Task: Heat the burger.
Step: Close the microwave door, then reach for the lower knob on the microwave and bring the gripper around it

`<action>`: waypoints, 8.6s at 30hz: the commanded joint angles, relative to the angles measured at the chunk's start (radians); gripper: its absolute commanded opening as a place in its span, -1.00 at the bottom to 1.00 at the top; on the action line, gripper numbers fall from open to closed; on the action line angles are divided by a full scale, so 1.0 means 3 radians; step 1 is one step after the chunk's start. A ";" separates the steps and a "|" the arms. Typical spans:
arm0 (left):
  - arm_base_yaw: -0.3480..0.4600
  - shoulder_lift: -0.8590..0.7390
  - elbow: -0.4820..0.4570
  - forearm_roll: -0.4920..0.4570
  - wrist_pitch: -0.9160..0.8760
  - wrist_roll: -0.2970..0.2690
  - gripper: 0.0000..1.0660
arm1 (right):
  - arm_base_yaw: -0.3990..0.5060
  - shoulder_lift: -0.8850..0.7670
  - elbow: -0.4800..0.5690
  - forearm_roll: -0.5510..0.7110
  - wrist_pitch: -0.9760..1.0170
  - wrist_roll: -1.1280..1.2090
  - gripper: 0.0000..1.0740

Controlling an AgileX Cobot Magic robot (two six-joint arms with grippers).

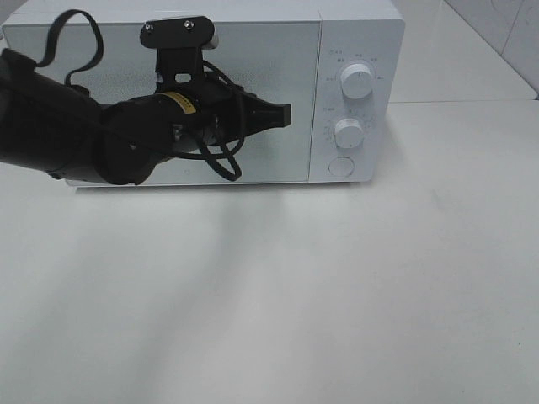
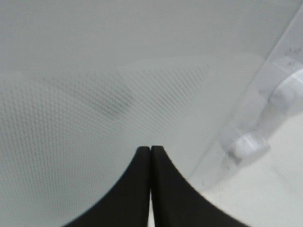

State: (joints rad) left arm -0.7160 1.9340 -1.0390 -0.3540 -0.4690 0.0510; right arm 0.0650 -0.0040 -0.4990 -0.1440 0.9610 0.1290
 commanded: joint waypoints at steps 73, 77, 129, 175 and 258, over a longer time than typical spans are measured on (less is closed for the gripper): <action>0.2547 -0.4373 0.1340 0.0413 0.5390 0.0337 0.83 | -0.0013 -0.0083 0.0007 -0.0017 0.0003 -0.0003 0.38; 0.2547 -0.4817 0.1573 0.0417 0.5487 0.0317 0.83 | -0.0013 -0.0083 0.0007 -0.0017 0.0003 -0.0003 0.38; 0.2537 -0.6493 0.1740 0.0967 0.5137 -0.0243 0.83 | -0.0013 -0.0070 0.0007 0.0010 0.0003 -0.0003 0.38; 0.2537 -0.6493 0.1740 0.0967 0.5137 -0.0243 0.83 | -0.0013 0.1233 -0.0123 0.0137 -0.1383 -0.0003 0.36; 0.2537 -0.6493 0.1740 0.0967 0.5137 -0.0243 0.83 | 0.2317 0.5580 0.0260 0.2950 -0.7230 -0.1797 0.36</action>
State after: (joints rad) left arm 0.0440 -0.0060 -0.5220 -0.0630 1.0860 -0.0160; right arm 0.7550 1.6650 -0.4200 0.7370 -1.1780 -0.4180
